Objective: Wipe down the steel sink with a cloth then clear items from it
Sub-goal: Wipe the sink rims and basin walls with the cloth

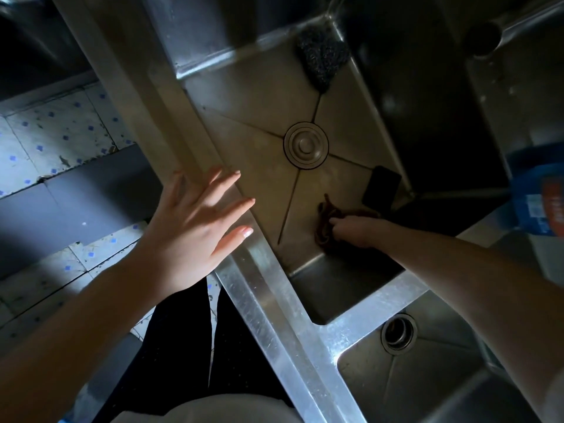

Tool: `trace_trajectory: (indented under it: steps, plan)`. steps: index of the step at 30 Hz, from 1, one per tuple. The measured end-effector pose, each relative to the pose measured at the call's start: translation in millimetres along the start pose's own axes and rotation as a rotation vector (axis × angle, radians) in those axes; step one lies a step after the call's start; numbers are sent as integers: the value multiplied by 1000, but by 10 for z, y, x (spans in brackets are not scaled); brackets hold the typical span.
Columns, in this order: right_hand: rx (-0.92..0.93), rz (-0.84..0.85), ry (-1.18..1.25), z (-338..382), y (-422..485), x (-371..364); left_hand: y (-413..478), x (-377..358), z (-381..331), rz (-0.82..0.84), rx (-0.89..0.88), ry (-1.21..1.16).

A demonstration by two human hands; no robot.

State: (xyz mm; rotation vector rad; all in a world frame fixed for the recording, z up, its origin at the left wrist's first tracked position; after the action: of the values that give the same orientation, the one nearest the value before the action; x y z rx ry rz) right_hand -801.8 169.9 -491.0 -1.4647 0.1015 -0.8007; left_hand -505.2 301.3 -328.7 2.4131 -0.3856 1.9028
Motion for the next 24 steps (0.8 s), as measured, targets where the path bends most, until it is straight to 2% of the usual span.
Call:
trace_trajectory:
  steps: [5, 8, 13, 16, 24]
  plan:
    - [261, -51, 4, 703, 101, 14, -18, -10, -16, -5, 2, 7]
    - [322, -57, -64, 1037, 179, -2, -33, -22, -13, -26, -4, 13]
    - [362, -175, -99, 738, 220, 56, -33, -36, 2, -46, -6, 19]
    - [259, -184, -76, 439, 180, 28, -26, -43, 6, -53, -14, 19]
    - [87, -149, -303, -346, -17, -95, -50, -27, -1, -39, 0, 16]
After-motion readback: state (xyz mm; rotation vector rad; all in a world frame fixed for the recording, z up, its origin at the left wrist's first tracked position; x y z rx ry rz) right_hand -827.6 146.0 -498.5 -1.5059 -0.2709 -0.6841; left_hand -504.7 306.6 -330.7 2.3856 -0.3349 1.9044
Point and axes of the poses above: each hand's wrist, its own y-axis towards the middle knuckle, its own x-axis out of the back of the hand, z = x × y, the point moved 1 cm from there along y, towards the middle knuckle, and after that the axes turned 1 degree about -x, right-handed, at the moved point
